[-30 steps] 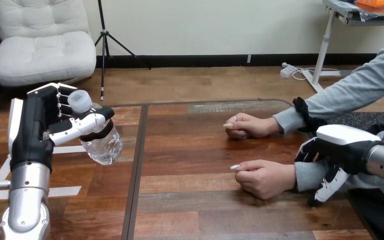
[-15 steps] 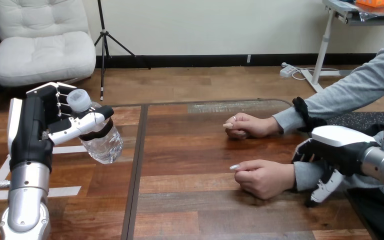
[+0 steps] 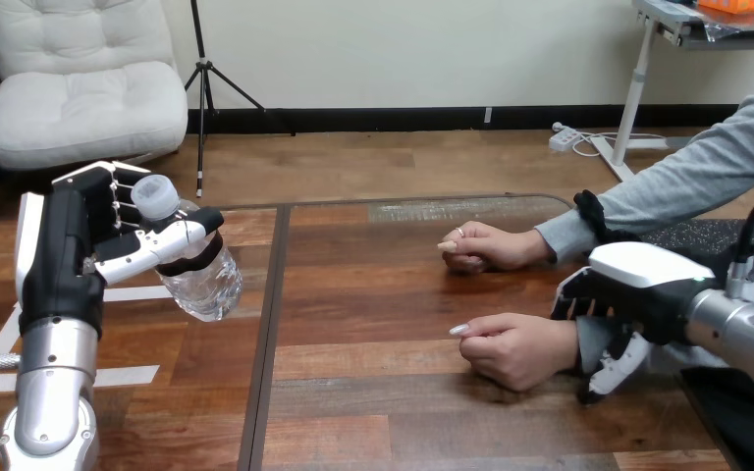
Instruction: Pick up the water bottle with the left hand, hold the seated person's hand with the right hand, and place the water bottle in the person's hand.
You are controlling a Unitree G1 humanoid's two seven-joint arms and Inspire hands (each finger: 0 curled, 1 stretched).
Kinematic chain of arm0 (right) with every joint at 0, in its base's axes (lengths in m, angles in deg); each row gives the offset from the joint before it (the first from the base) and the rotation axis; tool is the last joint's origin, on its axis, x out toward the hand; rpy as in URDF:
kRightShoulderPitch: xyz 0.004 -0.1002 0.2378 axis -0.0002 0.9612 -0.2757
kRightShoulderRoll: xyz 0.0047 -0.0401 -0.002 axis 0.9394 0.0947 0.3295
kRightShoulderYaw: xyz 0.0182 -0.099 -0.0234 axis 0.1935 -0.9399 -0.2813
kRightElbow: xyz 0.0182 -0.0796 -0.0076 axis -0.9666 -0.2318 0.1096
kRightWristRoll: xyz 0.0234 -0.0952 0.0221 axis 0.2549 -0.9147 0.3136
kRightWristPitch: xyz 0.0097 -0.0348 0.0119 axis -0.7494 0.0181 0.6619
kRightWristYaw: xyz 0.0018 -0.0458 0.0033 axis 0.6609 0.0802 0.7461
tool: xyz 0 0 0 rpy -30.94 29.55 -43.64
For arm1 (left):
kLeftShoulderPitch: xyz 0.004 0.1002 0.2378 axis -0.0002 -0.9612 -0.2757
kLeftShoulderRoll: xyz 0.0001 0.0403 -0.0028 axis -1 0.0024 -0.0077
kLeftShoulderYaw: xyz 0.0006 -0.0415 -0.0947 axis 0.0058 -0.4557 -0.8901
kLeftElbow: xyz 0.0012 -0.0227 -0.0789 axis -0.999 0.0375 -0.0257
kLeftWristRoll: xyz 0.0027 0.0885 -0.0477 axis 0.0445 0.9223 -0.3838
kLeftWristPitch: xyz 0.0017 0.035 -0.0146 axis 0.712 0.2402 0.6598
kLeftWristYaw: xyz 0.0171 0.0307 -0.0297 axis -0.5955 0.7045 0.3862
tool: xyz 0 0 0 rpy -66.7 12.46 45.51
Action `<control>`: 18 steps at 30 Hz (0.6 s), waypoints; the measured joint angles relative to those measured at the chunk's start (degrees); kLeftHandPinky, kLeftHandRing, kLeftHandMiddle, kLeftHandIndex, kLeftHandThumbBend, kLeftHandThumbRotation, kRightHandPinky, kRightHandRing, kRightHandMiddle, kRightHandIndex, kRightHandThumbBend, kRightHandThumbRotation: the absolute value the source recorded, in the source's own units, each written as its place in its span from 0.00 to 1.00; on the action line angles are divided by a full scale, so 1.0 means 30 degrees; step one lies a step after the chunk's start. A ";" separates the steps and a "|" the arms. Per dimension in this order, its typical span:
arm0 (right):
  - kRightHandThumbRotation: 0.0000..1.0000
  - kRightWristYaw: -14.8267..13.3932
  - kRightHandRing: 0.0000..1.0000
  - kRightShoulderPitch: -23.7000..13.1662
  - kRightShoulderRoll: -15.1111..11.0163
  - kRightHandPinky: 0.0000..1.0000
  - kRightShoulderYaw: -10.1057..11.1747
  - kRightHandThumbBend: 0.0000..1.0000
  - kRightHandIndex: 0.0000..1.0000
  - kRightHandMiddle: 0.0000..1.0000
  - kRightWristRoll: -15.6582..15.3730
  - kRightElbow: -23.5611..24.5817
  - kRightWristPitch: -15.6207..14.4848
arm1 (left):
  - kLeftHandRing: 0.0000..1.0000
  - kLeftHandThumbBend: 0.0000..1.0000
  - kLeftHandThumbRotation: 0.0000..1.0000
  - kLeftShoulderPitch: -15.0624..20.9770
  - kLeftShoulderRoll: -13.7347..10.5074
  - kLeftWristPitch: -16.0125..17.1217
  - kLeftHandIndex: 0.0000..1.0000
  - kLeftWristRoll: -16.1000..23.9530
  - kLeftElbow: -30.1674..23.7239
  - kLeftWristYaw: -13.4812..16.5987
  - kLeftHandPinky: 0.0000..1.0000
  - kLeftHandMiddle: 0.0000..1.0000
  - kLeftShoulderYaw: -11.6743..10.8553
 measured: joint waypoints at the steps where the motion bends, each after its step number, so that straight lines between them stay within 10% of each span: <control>1: 0.12 -0.0008 0.52 0.0002 0.0049 0.47 -0.0014 1.00 0.57 0.56 0.0000 -0.0001 -0.0005 | 0.37 0.75 0.00 0.0000 0.0000 0.0000 0.40 0.0001 0.0000 0.0000 0.32 0.40 -0.0004; 18: 0.02 -0.1457 0.39 0.0185 0.0326 0.35 -0.0077 0.99 0.47 0.46 0.0048 -0.0011 -0.0032 | 0.37 0.76 0.00 -0.0032 0.0000 0.0000 0.40 0.0036 -0.0015 0.0029 0.32 0.40 -0.0074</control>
